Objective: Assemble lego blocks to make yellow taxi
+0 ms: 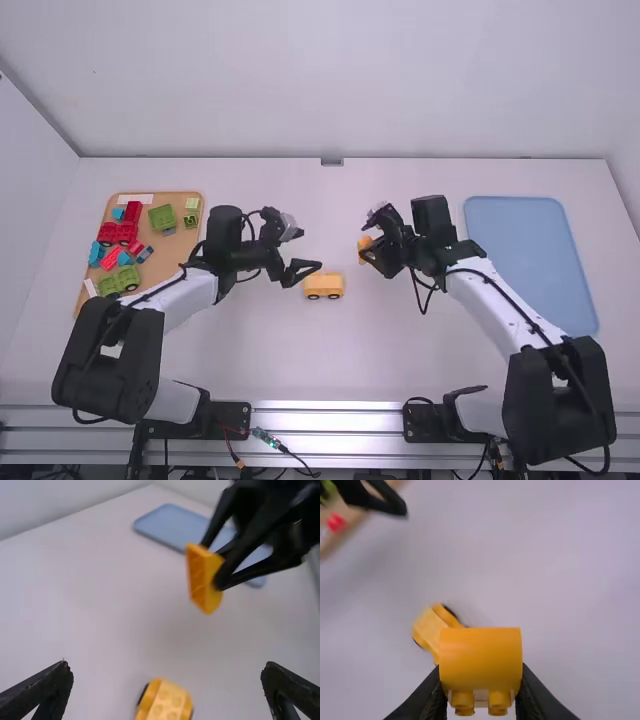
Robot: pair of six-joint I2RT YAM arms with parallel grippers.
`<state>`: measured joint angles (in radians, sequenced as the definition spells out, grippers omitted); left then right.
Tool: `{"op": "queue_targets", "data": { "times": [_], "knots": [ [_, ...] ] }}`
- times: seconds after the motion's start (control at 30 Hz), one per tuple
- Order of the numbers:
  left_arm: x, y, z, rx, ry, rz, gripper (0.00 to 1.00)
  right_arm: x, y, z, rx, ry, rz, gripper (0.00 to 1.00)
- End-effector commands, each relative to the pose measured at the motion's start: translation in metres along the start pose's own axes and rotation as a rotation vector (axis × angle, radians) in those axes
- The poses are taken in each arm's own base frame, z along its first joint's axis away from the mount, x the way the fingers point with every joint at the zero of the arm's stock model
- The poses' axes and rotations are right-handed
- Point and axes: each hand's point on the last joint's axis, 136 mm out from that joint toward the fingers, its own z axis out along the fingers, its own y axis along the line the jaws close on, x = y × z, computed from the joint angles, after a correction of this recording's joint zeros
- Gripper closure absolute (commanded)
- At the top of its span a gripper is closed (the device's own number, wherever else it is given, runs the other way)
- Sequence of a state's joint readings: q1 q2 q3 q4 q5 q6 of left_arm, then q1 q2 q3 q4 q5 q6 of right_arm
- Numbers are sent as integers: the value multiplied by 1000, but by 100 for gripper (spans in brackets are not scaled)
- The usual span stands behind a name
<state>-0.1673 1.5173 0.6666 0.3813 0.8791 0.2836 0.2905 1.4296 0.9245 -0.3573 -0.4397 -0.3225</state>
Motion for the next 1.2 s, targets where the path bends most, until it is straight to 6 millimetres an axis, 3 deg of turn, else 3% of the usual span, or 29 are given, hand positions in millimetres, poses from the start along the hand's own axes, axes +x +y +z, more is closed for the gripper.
{"op": "queue_targets", "data": {
  "times": [0.0,0.2,0.3,0.53,0.83,1.17],
  "knots": [
    [9,23,-3,-132,54,43,1,-4,-32,-7,201,112,-113,100],
    [22,30,-8,-155,217,48,1,24,-32,12,171,376,-177,100],
    [31,34,-18,-175,347,87,1,51,-35,22,149,556,-223,100],
    [35,58,-34,-316,466,89,1,87,-30,44,124,762,-315,100],
    [35,61,-36,-331,472,90,1,98,-8,66,54,815,-433,100],
    [35,60,-35,-329,472,92,1,113,-18,76,84,872,-419,100]
  ]
}}
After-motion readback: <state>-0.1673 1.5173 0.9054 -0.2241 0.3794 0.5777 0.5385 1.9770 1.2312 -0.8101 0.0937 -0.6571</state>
